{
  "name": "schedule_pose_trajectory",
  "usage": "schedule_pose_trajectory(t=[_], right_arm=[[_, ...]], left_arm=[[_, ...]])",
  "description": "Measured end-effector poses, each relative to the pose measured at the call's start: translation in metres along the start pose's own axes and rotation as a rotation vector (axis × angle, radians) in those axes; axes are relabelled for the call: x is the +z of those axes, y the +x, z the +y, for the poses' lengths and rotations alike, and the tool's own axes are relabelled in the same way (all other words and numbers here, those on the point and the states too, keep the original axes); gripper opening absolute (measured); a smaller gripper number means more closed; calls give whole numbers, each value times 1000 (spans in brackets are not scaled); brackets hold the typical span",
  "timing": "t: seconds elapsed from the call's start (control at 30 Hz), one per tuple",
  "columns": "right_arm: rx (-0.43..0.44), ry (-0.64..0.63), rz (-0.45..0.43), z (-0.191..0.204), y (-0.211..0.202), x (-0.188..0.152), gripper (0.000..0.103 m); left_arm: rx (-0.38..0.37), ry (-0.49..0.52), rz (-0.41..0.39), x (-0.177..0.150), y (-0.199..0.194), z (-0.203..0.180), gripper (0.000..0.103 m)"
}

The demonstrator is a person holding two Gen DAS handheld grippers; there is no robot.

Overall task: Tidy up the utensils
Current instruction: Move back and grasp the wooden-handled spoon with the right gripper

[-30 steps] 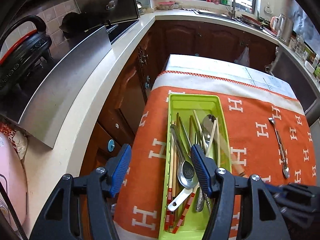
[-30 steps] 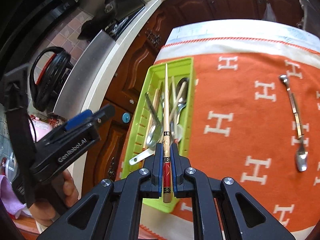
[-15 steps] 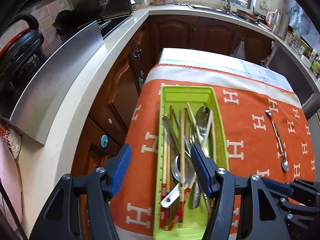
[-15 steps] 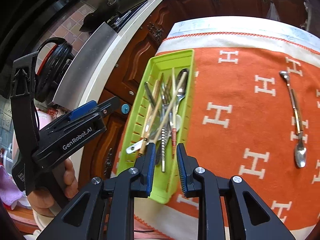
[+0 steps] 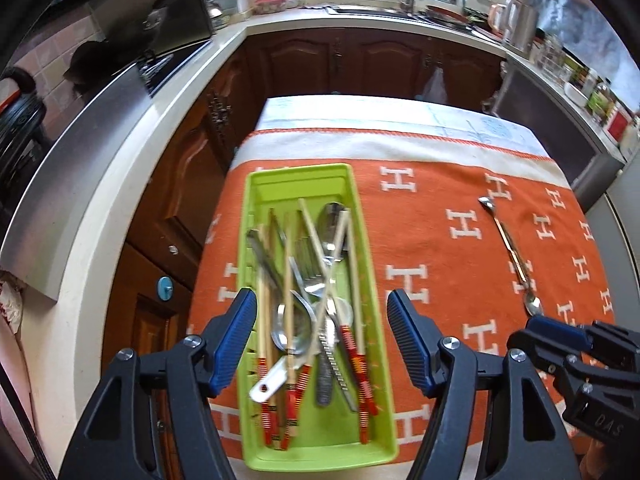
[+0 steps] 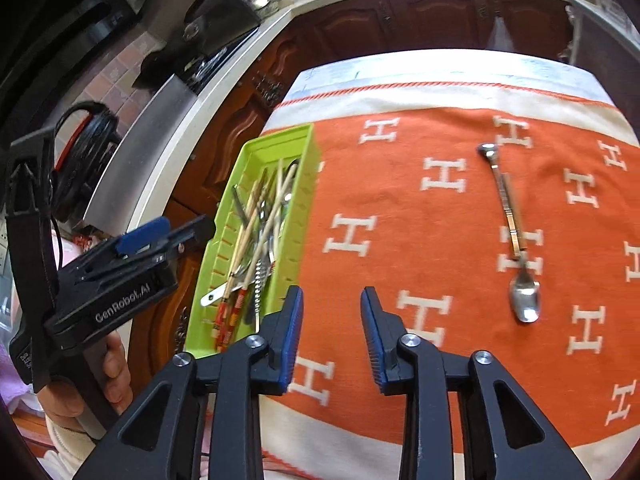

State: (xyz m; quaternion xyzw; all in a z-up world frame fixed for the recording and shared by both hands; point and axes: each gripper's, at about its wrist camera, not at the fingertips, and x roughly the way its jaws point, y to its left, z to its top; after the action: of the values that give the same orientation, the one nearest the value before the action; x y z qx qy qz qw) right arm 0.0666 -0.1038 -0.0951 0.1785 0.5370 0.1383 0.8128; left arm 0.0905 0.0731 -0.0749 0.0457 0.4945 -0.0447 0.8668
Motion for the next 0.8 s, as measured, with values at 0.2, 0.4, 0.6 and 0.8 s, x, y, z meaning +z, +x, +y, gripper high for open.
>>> schedule_pose_trajectory(t=[0.2,0.4,0.6,0.8], right_arm=[[-72,29,-38,-38,-17,0,36],[-164,40,-38,-80,-25,8,36],[-190,58,-44,-123,-28,19,36],[-181,34,-41,-147,-16,34,36]], left_arm=[[-35,57,3,1,0,-30,67],[-59,114,14,6,5,-62,69],[-88,137,26,20,19,-90,70],[-110,139,72,32,50,-115,70]])
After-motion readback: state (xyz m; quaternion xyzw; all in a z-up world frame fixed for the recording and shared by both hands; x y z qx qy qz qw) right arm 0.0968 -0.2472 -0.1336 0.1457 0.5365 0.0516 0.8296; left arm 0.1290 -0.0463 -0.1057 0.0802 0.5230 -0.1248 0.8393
